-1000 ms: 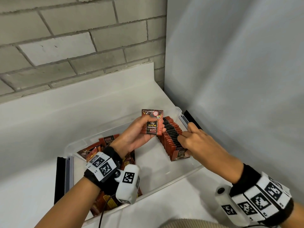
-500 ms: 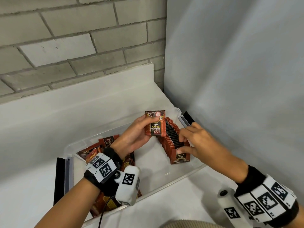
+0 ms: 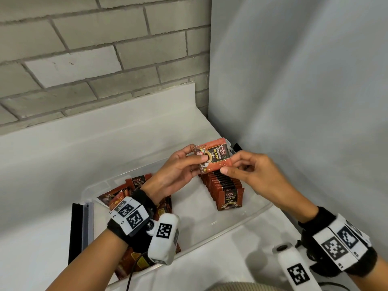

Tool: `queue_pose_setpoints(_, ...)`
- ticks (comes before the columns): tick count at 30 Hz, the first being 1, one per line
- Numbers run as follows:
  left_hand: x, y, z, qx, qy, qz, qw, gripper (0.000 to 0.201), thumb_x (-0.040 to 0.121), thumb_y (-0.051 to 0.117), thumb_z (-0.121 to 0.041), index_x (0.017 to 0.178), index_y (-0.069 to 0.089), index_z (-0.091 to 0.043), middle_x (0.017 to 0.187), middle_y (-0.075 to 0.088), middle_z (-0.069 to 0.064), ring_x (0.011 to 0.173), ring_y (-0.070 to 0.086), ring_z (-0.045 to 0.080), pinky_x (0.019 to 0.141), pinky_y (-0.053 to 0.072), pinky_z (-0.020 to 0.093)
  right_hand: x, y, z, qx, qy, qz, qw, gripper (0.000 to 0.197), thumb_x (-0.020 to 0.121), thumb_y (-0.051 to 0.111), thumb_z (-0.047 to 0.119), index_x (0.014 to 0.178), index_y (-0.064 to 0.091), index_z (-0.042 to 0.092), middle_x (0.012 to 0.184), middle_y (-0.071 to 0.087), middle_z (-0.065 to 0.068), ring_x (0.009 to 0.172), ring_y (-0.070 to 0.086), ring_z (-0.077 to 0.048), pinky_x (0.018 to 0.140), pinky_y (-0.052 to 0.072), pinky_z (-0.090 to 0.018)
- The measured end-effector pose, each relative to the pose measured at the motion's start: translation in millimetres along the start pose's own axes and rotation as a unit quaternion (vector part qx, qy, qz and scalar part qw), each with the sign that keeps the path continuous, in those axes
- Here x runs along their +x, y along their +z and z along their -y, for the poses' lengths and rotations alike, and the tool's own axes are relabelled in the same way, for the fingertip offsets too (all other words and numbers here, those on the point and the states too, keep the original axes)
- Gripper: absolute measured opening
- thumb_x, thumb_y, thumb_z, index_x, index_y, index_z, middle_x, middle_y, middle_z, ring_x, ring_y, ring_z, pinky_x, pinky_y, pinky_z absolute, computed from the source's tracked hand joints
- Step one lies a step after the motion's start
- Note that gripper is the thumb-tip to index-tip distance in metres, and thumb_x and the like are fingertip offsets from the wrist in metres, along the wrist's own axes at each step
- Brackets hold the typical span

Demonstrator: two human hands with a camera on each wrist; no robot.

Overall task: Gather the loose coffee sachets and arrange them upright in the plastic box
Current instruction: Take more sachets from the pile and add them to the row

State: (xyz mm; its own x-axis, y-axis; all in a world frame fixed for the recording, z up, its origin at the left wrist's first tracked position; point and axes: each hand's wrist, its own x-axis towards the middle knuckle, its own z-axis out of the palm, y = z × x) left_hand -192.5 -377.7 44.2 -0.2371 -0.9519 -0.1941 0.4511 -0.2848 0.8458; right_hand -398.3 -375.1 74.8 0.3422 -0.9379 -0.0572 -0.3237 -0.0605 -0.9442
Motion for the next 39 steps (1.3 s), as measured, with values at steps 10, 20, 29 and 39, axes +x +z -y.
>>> queue_pose_setpoints(10,-4.9,-0.4,-10.3,0.03,-0.017,0.052,0.998,0.03,0.069,0.082,-0.014,0.092,0.065,-0.008,0.096,0.07,0.008,0.087,0.068,0.016,0.077,0.056,0.026,1.0,-10.7,7.8,0.058,0.015,-0.021,0.998,0.017,0.079,0.074,0.012,0.091,0.07,0.001,0.085,0.074,-0.011,0.078,0.068,-0.016,0.07,0.053,-0.016)
queue_pose_setpoints(20,-8.6,21.1,-39.7,0.418,-0.064,0.124,0.898,0.01,0.082,0.072,-0.008,0.092,0.073,-0.009,0.079,0.071,0.006,0.068,0.062,0.009,0.065,0.05,0.019,-15.2,-29.2,4.1,-0.19,-0.04,0.057,0.979,0.006,0.076,0.079,0.019,0.077,0.072,0.02,0.055,0.058,0.021,0.054,0.047,-0.006,0.054,0.037,-0.014)
queue_pose_setpoints(29,-4.7,36.6,-14.2,0.512,-0.121,0.11,0.843,0.015,0.078,0.078,-0.005,0.085,0.069,0.005,0.081,0.075,0.014,0.076,0.073,0.027,0.073,0.058,0.024,-34.7,-14.8,17.9,-0.281,-0.103,0.098,0.949,0.006,0.086,0.066,0.011,0.089,0.064,0.015,0.079,0.06,0.007,0.073,0.053,-0.004,0.064,0.04,-0.008)
queue_pose_setpoints(39,-4.6,39.0,-15.9,0.597,-0.08,0.141,0.785,0.02,0.079,0.078,-0.015,0.092,0.065,-0.005,0.085,0.071,0.008,0.078,0.069,0.02,0.071,0.053,0.02,-14.5,25.7,11.3,-0.489,0.097,0.273,0.823,0.02,0.097,0.044,0.018,0.079,0.052,0.013,0.1,0.049,-0.008,0.08,0.046,-0.021,0.05,0.031,-0.022)
